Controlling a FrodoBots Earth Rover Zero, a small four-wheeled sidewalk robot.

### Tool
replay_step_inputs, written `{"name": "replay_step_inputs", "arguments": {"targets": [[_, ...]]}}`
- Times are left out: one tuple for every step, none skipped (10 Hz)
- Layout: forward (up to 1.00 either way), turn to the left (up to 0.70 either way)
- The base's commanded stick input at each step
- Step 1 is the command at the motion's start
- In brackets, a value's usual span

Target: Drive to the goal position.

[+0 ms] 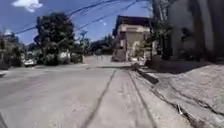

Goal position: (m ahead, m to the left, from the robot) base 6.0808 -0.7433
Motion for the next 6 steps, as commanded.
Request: {"name": "replay_step_inputs", "arguments": {"targets": [[0.85, -0.03], [0.85, -0.34], [0.85, -0.34], [0.85, -0.34], [0.85, -0.34], [0.85, -0.34]]}}
